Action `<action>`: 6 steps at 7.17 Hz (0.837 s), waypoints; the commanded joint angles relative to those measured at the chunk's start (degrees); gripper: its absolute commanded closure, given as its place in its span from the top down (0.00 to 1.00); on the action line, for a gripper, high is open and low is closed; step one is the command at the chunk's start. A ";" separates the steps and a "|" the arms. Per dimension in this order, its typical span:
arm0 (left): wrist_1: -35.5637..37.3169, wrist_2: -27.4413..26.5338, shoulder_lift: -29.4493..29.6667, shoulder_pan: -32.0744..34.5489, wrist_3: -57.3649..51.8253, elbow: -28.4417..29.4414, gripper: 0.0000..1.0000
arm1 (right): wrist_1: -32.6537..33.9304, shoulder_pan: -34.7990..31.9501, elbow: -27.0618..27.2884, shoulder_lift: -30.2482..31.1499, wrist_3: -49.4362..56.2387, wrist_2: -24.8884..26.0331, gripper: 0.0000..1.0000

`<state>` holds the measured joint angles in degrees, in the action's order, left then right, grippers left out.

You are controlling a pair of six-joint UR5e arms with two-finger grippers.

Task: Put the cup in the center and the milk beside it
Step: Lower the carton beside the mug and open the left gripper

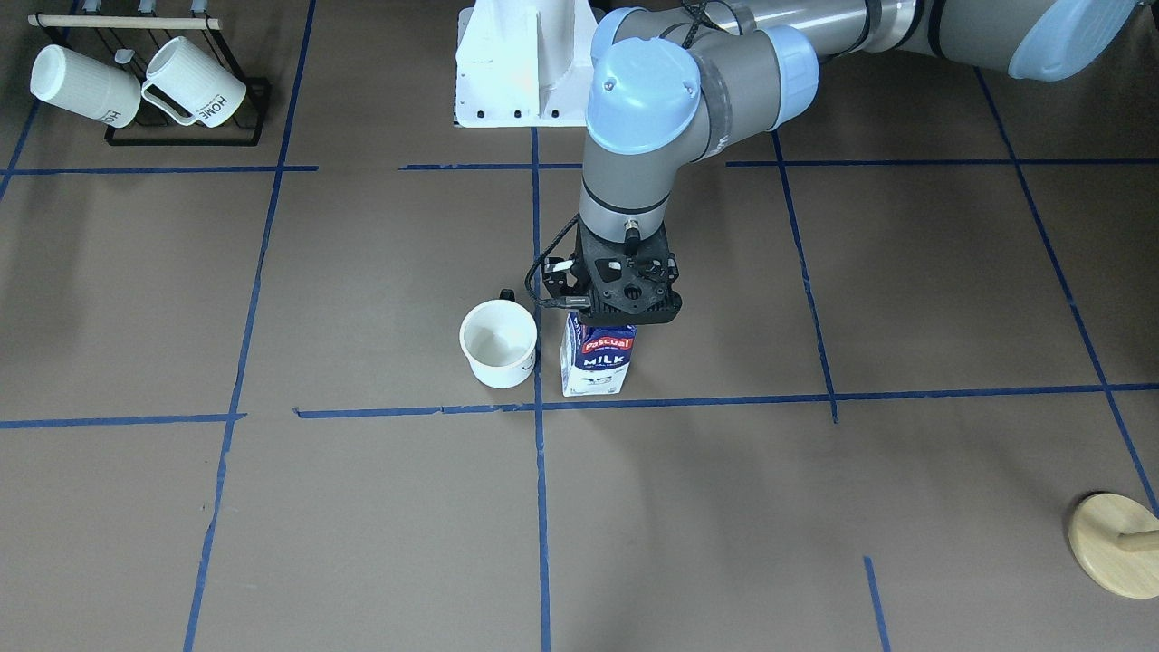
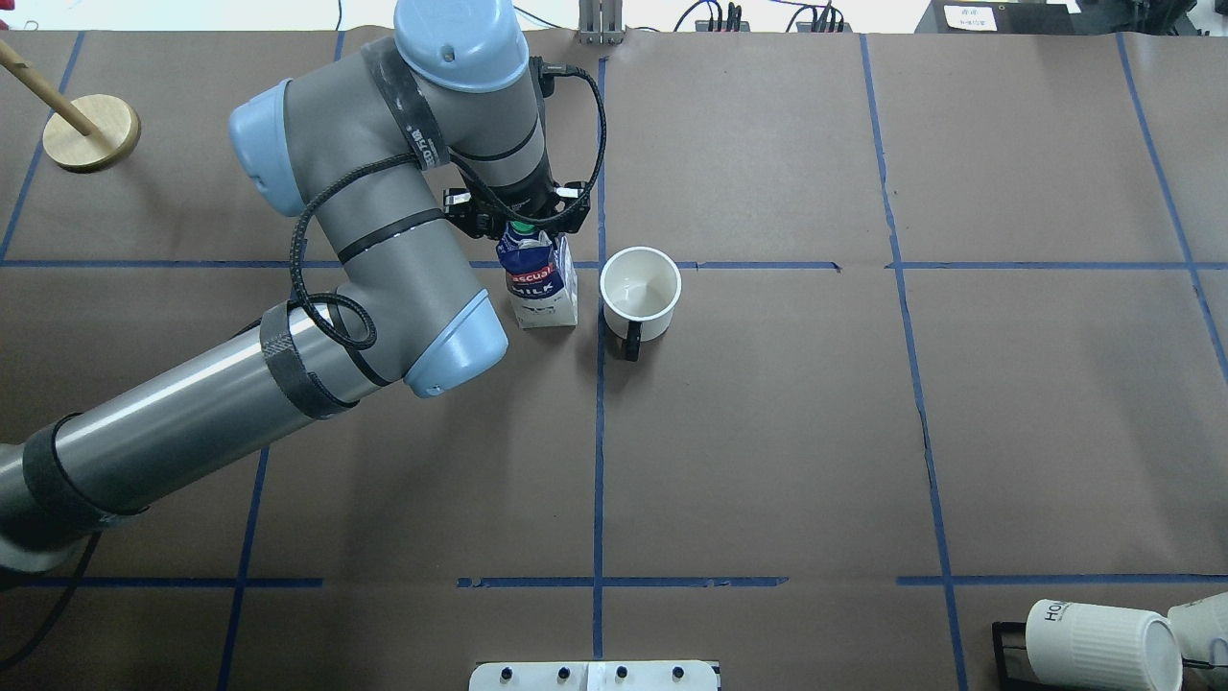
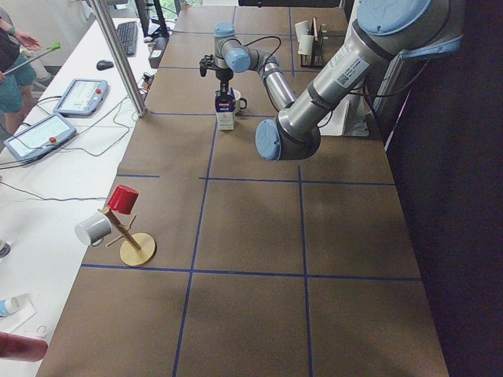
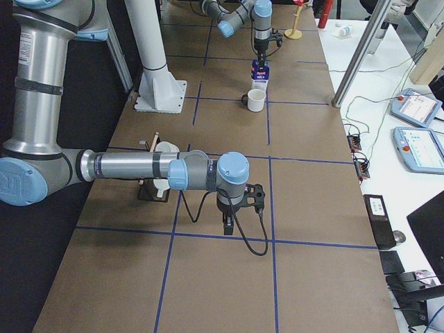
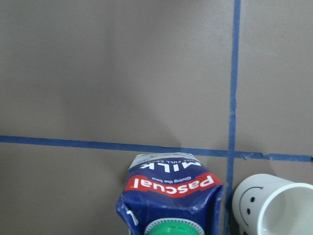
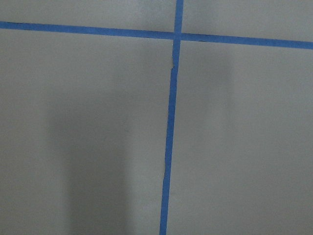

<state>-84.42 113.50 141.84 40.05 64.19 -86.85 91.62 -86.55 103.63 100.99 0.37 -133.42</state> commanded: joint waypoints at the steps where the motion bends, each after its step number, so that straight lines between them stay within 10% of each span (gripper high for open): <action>1: -0.04 -0.03 0.27 -0.85 -0.12 0.01 0.54 | 0.05 0.07 -0.09 0.00 -0.02 0.00 1.00; 2: -0.04 -0.03 0.62 -0.94 -0.12 0.10 0.56 | 0.05 0.07 -0.09 0.00 -0.02 0.00 1.00; 4: -0.13 -0.12 0.45 -0.94 -0.20 -0.33 1.00 | 0.05 0.07 -0.09 0.00 -0.02 0.00 1.00; 6: 0.48 0.06 0.37 -0.68 -0.38 -2.17 1.00 | 0.05 0.07 -0.09 0.00 -0.02 0.00 1.00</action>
<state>-84.37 113.42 142.28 39.22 63.91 -87.71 91.67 -86.48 103.54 100.99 0.35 -133.42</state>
